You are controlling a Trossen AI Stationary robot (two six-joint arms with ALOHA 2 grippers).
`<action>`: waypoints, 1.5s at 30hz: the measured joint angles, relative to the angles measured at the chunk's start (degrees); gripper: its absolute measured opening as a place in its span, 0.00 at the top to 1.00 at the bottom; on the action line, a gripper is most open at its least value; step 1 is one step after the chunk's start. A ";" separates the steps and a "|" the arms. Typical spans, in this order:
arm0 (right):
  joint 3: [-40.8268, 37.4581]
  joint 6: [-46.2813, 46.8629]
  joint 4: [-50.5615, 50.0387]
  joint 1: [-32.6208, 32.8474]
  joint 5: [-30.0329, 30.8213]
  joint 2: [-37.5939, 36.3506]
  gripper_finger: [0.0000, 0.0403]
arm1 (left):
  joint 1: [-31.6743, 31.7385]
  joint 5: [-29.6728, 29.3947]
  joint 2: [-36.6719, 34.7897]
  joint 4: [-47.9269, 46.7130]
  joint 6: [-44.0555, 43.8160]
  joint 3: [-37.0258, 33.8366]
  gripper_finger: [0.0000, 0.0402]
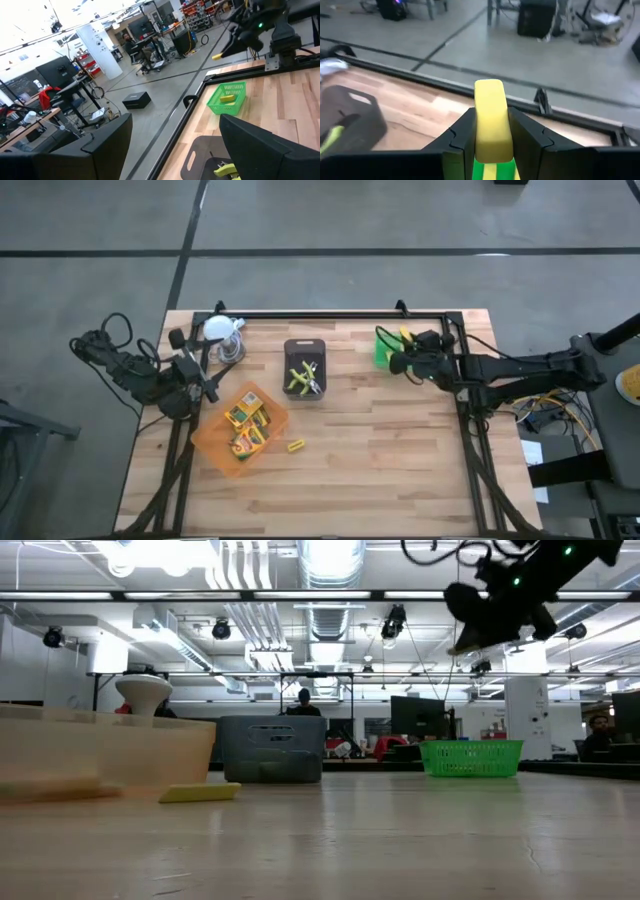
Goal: Pick & Place School Supplies
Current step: Put the yellow eraser into the green bin, then adjust the orange bin
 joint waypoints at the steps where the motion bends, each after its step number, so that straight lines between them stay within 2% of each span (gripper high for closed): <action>1: -0.37 0.50 0.06 -1.14 -1.17 0.53 0.77 | 0.00 0.00 0.00 0.00 0.02 0.02 0.24; 8: -4.00 8.86 2.51 -7.63 -9.71 5.62 0.77 | 0.00 0.00 0.00 -0.01 0.00 0.00 0.24; 14: -9.55 9.56 14.57 -10.93 -14.18 10.04 0.77 | 0.00 0.00 0.00 0.00 0.02 0.00 0.24; 18: -12.46 15.56 18.47 -12.42 -16.01 11.34 0.77 | 0.00 0.00 0.00 0.00 0.00 0.00 0.24; 29: -13.27 16.55 18.49 -15.71 -19.20 15.19 0.77 | 0.00 0.01 0.02 0.00 0.00 0.01 0.24; 36: -12.70 16.51 18.52 -18.25 -24.39 17.45 0.70 | 0.00 0.02 0.02 0.00 0.02 0.00 0.24; 45: -12.63 16.07 19.78 -18.42 -24.40 17.43 0.68 | 0.00 0.02 0.01 0.00 0.02 0.01 0.24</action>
